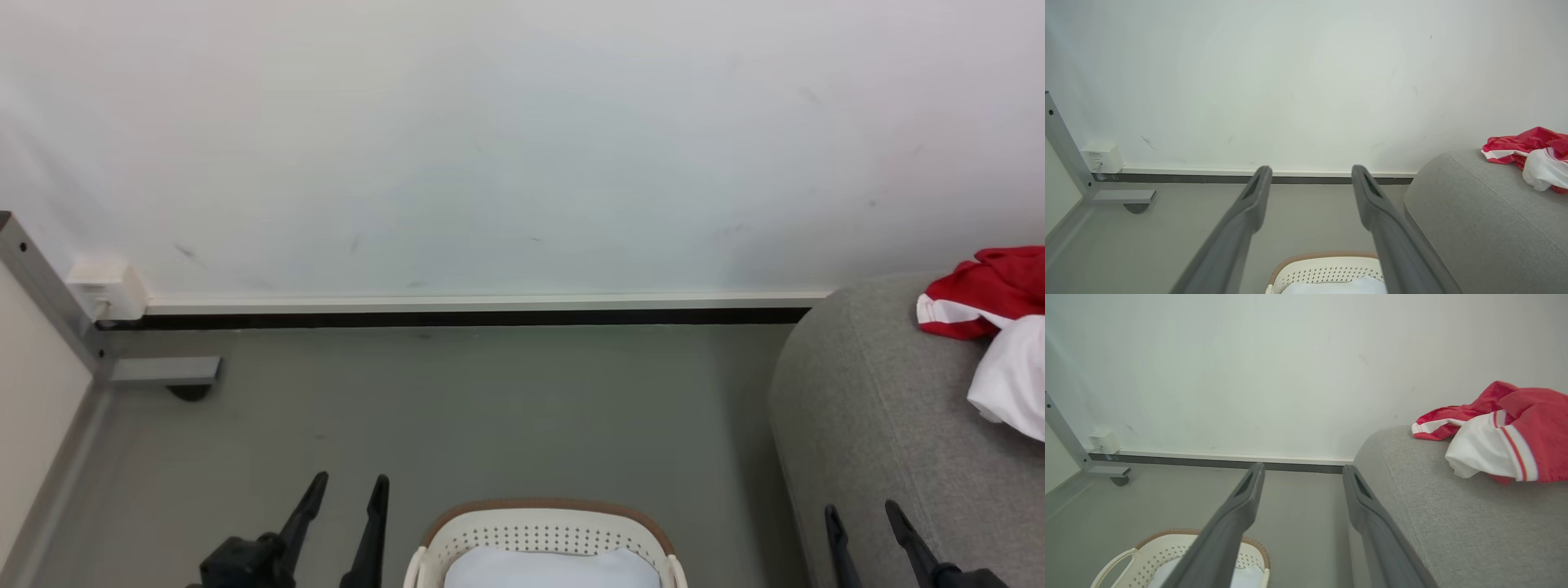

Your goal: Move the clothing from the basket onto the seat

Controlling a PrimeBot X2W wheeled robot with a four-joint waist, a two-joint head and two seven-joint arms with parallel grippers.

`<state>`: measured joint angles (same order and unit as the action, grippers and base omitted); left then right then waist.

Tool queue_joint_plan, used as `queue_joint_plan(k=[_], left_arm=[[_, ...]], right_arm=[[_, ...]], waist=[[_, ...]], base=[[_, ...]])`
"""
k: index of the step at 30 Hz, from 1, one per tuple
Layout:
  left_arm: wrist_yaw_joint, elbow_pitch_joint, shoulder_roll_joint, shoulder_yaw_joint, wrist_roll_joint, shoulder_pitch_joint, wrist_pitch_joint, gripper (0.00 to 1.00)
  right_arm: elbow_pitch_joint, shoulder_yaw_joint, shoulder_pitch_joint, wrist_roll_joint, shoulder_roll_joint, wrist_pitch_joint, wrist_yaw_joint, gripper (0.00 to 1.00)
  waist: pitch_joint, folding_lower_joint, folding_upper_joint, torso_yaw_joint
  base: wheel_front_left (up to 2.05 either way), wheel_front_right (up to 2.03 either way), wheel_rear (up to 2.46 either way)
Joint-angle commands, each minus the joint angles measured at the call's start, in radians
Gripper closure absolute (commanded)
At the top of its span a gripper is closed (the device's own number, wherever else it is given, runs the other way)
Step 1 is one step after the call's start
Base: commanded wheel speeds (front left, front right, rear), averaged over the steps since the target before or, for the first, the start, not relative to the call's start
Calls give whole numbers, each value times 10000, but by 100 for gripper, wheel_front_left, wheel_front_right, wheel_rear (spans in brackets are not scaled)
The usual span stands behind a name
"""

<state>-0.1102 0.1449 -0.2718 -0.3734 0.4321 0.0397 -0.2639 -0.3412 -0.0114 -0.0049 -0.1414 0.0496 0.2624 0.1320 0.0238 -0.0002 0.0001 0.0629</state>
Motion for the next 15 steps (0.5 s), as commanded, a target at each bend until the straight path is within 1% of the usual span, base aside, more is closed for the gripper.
queue_joint_plan(k=[1, 2, 4, 7, 15], left_arm=[[205, -30, 193, 311, -338, -229, -5, 0], [205, -30, 193, 311, -338, -229, -5, 0], [518, -55, 340, 531, -721, -349, -4, 0], [863, 44, 635, 995, -1110, -516, -4, 0], [1552, 342, 1223, 1997, -1919, -718, -6, 0]], right_arm=[[-177, 30, 187, -128, 22, 27, -26, 0], [-177, 30, 187, -128, 22, 27, -26, 0], [-433, 94, 288, -227, 22, 29, -26, 0], [-721, 153, 319, -299, 19, 31, -26, 0], [-831, 102, 265, -384, 19, 33, -26, 0]], waist=[[96, 2, -1, 174], [96, 2, -1, 174], [123, 2, -1, 249], [143, 2, -1, 296], [102, 2, -1, 187]], base=[[0, 0, 0], [0, 0, 0], [0, 0, 0], [0, 0, 0], [0, 0, 0]])
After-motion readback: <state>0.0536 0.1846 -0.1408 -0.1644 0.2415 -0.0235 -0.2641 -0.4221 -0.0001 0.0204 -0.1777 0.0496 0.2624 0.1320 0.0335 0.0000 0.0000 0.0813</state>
